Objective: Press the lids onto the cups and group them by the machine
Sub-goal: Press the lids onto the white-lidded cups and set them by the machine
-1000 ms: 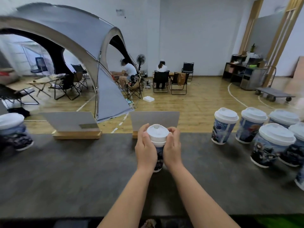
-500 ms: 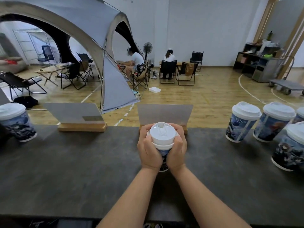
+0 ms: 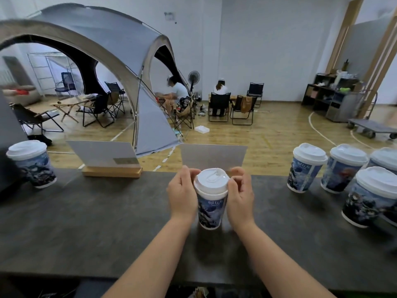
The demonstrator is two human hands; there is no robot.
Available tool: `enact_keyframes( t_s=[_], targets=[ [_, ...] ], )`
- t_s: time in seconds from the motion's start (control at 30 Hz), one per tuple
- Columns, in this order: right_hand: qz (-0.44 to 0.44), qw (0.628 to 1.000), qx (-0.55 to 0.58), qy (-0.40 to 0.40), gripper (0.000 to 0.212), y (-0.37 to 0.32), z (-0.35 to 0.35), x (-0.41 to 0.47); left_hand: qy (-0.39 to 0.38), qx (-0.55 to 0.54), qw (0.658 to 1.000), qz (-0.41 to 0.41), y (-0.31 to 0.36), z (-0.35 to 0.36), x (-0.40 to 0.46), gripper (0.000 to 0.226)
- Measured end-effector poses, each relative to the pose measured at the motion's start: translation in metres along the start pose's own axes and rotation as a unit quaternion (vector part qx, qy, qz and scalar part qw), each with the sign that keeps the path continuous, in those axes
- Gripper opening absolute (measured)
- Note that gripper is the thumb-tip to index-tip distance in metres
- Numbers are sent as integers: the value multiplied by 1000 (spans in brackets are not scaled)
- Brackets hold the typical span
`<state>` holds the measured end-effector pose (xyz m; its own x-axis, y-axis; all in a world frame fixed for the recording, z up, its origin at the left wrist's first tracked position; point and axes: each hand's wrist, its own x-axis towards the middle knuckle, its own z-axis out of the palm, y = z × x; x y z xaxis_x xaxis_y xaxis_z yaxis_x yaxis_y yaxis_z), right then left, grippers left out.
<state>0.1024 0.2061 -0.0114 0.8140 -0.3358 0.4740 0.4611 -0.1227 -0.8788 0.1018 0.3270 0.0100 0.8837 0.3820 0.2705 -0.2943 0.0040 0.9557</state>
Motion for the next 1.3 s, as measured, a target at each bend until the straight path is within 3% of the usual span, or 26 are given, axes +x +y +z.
enact_keyframes(
  t_s=[0.1, 0.2, 0.33, 0.37, 0.4, 0.43, 0.5, 0.57, 0.7, 0.9, 0.97, 1.13, 1.3],
  targets=[
    [9, 999, 22, -39, 31, 3, 6, 4, -18, -3, 1000, -24, 0, 15, -24, 38],
    [42, 995, 85, -28, 37, 13, 16, -1, -14, -19, 1000, 17, -2, 24, -39, 36],
    [63, 996, 32, -45, 51, 30, 36, -7, -31, -76, 996, 46, 24, 35, -46, 37],
    [59, 997, 30, -30, 51, 27, 32, -6, -38, -85, 995, 32, 24, 36, -44, 34],
    [34, 999, 39, 2, 48, 27, 30, -3, -35, -90, 994, 43, 12, 37, -38, 53],
    [6, 999, 48, 15, 47, 19, 26, -2, -22, -95, 994, 52, 5, 36, -32, 41],
    [-33, 997, 63, 24, 46, 7, 19, -3, 14, -94, 994, 63, -11, 34, -24, 43],
    [-44, 997, 62, 28, 45, 10, 22, -4, -5, -80, 995, 55, 0, 34, -28, 46],
    [-32, 999, 24, 16, 40, 12, 19, -5, -56, -81, 994, 52, 10, 34, -33, 49],
    [36, 999, 1, 34, 19, -1, 7, 1, 9, 24, 996, 91, -17, 22, -11, 27],
    [35, 999, -4, 36, 15, -5, 4, 4, 26, 13, 996, 84, -15, 21, -13, 25],
    [33, 996, 49, -63, 35, 8, 5, 1, -16, -48, 998, 44, -21, 30, -24, 34],
    [20, 990, 135, -27, 38, 14, 18, -4, 22, -82, 993, 79, -24, 38, -22, 33]
  ],
)
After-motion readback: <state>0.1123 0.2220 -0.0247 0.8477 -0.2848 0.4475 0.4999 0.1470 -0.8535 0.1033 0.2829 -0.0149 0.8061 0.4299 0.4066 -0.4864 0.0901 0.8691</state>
